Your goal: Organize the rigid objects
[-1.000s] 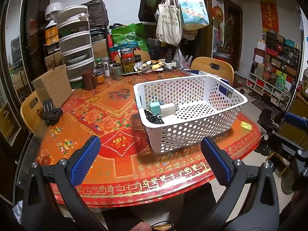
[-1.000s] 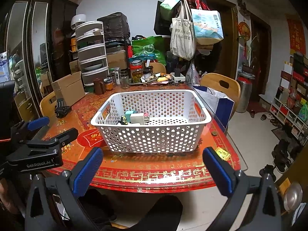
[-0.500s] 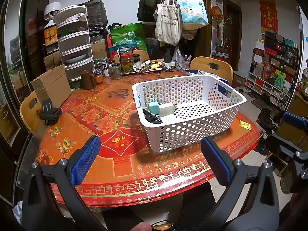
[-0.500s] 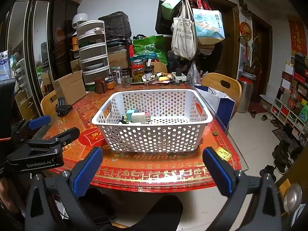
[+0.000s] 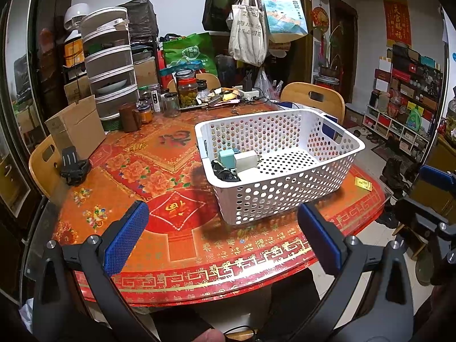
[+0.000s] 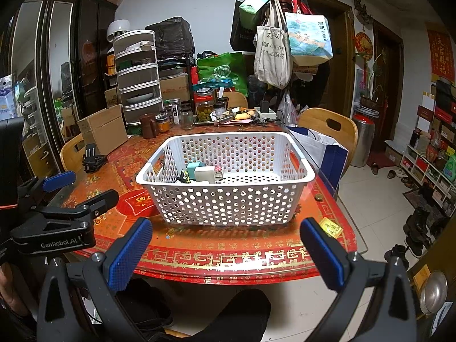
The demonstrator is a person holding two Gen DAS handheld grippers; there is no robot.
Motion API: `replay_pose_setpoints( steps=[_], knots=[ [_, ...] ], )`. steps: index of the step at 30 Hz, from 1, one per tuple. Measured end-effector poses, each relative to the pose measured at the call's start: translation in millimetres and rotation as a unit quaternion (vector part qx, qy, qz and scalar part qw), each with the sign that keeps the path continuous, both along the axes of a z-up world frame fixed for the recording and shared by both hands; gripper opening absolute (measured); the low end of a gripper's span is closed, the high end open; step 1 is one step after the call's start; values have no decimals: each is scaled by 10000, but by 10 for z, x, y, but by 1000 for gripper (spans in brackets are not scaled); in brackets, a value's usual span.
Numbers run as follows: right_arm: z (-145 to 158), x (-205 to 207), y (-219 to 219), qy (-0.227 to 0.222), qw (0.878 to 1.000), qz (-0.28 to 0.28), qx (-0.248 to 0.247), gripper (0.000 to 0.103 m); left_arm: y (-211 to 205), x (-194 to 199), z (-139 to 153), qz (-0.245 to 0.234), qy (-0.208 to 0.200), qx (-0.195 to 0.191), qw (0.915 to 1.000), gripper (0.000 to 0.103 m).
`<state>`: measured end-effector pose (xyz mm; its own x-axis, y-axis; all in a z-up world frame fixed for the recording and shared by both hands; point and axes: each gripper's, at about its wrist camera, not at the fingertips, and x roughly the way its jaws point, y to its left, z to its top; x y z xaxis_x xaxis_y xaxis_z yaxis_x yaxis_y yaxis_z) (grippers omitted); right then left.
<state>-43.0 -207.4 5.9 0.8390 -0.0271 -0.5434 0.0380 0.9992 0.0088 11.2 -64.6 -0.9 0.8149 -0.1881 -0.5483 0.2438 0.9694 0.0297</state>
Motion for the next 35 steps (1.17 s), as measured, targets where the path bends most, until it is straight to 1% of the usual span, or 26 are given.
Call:
replay_pose_setpoints(
  steps=[29, 33, 35],
  knots=[
    [-16, -3, 3, 37, 10000, 6, -27, 103, 22, -17, -20, -39, 12, 41, 10000, 103],
    [-26, -4, 7, 46, 10000, 24, -30, 103, 35, -49, -52, -55, -77, 158, 9998, 103],
    [-33, -1, 12, 51, 10000, 44, -24, 103, 69, -60, -82, -107, -86, 155, 9998, 103]
  ],
)
